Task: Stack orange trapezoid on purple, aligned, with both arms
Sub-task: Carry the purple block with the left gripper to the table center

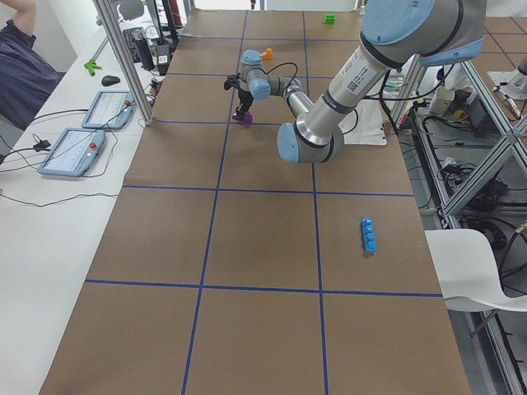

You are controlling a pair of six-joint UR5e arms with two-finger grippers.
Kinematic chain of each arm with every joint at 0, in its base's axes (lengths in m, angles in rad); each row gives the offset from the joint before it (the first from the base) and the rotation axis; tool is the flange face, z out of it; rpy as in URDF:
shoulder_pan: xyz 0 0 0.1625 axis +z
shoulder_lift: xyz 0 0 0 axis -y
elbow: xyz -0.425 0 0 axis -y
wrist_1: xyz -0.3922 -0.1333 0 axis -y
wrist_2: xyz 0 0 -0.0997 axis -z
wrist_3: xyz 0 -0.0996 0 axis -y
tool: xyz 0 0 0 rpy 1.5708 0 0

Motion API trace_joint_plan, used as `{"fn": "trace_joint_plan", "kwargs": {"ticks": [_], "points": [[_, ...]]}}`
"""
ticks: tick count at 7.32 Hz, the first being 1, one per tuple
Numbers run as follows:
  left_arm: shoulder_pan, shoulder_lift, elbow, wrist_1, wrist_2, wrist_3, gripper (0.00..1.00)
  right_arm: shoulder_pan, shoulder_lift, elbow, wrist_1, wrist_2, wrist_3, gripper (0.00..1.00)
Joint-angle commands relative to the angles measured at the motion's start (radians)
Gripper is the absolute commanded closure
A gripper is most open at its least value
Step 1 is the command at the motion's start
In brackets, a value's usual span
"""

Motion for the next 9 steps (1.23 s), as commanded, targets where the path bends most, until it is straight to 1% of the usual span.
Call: {"fn": "trace_joint_plan", "kwargs": {"ticks": [1, 2, 3, 4, 5, 6, 7, 8, 9], "points": [[0.006, 0.0, -0.001, 0.002, 0.001, 0.008, 0.01, -0.002, 0.0, 0.004, -0.001, 0.0, 0.001, 0.0], [-0.005, -0.001, -0.009, -0.002, -0.006, 0.003, 0.0, -0.005, 0.0, 0.012, -0.001, 0.002, 0.009, 0.0], [-0.031, -0.006, -0.015, 0.009, -0.01, 0.003, 0.0, -0.029, 0.0, 0.045, 0.0, -0.002, 0.045, 0.0], [-0.052, -0.004, -0.029, 0.014, -0.025, 0.003, 0.0, -0.082, -0.001, 0.1, 0.005, -0.026, 0.152, 0.0], [-0.08, -0.003, -0.044, 0.037, -0.065, 0.003, 0.0, -0.154, -0.015, 0.14, 0.095, -0.108, 0.281, 0.0], [-0.095, -0.001, -0.104, 0.117, -0.075, 0.003, 0.0, -0.245, -0.024, 0.142, 0.228, -0.177, 0.457, 0.0], [-0.123, 0.0, -0.192, 0.243, -0.087, 0.011, 0.0, -0.297, -0.087, 0.142, 0.34, -0.196, 0.486, 0.0], [-0.165, 0.014, -0.269, 0.34, -0.137, 0.02, 0.0, -0.339, -0.119, 0.14, 0.386, -0.213, 0.515, 0.0], [-0.198, 0.057, -0.346, 0.383, -0.176, 0.021, 0.0, -0.377, -0.124, 0.14, 0.391, -0.228, 0.533, 0.0]]}}
